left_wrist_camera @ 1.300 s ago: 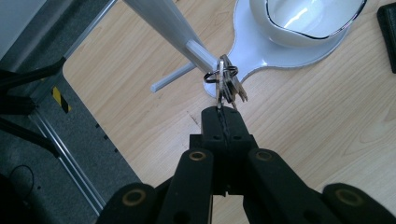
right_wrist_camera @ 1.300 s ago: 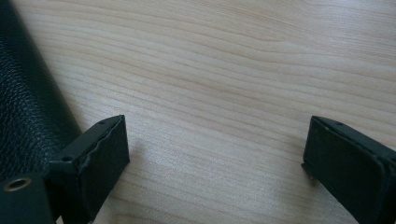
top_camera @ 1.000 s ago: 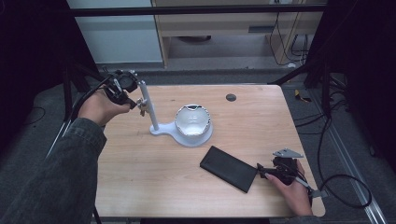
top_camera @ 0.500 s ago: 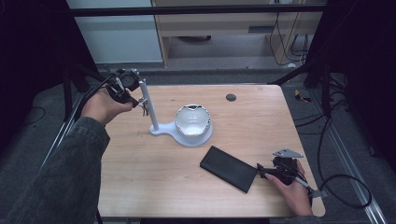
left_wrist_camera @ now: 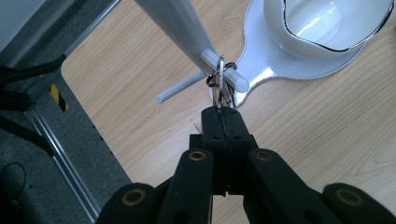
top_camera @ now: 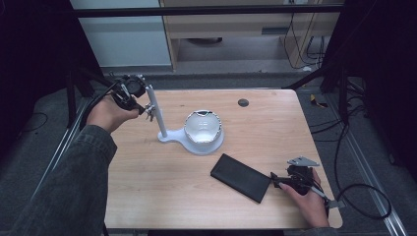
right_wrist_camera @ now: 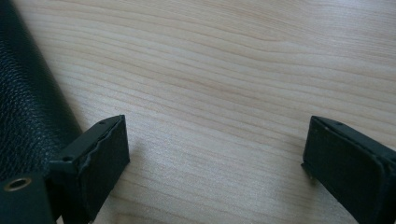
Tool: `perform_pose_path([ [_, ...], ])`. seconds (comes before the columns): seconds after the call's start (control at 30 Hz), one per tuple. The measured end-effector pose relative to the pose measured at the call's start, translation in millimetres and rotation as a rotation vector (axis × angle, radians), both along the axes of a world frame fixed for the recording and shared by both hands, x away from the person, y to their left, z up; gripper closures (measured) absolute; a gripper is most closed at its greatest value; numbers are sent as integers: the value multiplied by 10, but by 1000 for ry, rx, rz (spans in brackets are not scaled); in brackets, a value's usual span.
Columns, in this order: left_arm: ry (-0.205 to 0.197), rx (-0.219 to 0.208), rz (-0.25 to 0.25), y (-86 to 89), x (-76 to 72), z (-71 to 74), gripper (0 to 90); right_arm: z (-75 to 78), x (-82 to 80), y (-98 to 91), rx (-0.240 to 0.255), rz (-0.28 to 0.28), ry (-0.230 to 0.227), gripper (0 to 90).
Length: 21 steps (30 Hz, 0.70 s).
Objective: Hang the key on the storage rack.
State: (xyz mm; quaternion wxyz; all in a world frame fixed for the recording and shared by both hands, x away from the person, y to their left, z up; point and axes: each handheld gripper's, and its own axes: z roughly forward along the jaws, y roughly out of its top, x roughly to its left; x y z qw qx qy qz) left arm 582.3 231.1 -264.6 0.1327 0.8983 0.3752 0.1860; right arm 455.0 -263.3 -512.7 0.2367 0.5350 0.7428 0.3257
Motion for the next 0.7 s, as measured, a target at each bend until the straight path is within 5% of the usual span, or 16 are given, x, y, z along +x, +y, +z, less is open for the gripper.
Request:
perform_pose_path([
  [0.17, -18, -29, -9, 43, -26, -26, 895, 0, 0, 0, 0, 0, 0, 71],
  [0.2, -65, -51, -7, 81, -74, -4, 862, 0, 0, 0, 0, 0, 0, 71],
  [0.27, -81, -67, -6, 105, -109, 7, 825, 0, 0, 0, 0, 0, 0, 71],
  [0.33, -146, -102, -22, 174, -261, 33, 819, 0, 0, 0, 0, 0, 0, 71],
  [0.43, -177, -133, -21, 216, -369, 23, 820, 2, -1, -1, -1, 0, 2, 71],
  [0.7, -199, -191, -110, 204, -767, -174, 822, 4, 0, 3, 6, -3, 2, 71],
])
